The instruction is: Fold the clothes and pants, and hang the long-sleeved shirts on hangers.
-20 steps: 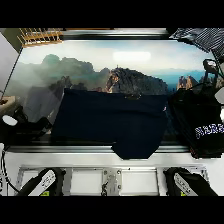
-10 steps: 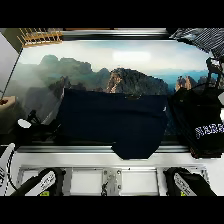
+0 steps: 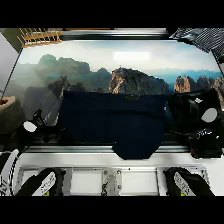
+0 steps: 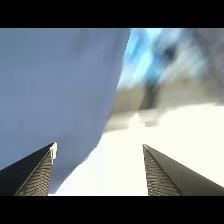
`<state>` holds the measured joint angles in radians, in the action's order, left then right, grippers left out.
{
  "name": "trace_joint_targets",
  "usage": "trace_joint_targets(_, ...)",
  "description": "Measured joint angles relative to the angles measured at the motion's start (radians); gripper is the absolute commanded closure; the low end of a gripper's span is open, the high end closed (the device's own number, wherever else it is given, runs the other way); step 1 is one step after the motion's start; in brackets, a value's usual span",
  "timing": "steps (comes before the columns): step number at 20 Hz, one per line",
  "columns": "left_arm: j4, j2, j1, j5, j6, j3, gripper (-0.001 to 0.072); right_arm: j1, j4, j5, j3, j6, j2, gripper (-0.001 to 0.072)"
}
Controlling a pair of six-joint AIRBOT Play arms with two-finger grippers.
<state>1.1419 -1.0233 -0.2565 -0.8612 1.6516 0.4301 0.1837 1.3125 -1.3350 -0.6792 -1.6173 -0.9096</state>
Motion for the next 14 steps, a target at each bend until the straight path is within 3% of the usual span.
trace_joint_targets(6, -0.007, 0.1, 0.005, -0.007, -0.003, -0.036, 0.0701, -0.055, -0.151, -0.001, 0.219, -0.034, 0.006, 0.0125)
trace_joint_targets(14, -0.009, 0.117, 0.005, -0.013, -0.004, -0.041, 0.0701, -0.241, -0.199, 0.066, 0.269, -0.109, -0.001, 0.0133)
